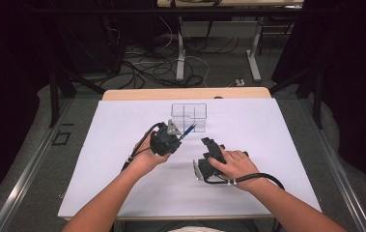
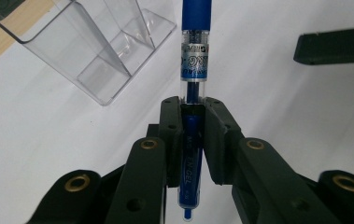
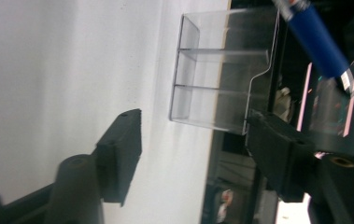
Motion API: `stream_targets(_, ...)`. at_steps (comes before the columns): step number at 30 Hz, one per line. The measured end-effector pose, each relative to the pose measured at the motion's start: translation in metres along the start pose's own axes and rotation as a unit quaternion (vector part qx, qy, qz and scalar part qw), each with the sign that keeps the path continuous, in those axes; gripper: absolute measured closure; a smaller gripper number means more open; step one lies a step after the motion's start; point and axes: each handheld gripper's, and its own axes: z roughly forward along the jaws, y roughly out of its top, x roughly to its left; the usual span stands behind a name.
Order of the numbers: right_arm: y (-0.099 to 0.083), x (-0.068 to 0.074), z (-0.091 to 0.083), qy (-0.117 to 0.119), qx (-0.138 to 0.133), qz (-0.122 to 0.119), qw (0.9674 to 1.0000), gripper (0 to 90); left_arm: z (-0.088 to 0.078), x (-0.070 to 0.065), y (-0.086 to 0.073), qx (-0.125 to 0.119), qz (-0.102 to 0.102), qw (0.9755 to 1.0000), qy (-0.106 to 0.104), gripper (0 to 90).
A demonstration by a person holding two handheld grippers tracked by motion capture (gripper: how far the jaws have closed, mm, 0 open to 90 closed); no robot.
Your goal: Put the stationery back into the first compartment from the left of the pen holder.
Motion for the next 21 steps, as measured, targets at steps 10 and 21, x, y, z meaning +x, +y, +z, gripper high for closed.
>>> stream_targets(10, -0.011, -0.003, 0.004, 0.006, 0.024, 0.093, 0.9954, 15.3, -0.005, 0.016, 0.001, -0.043, -0.046, 0.998, -0.006, 78.9)
stream_targets(21, -0.025, -0.008, 0.007, 0.034, 0.052, 0.196, 0.9786, 1.8, -0.01, 0.045, 0.013, -0.119, -0.099, 0.9878, 0.013, 79.0)
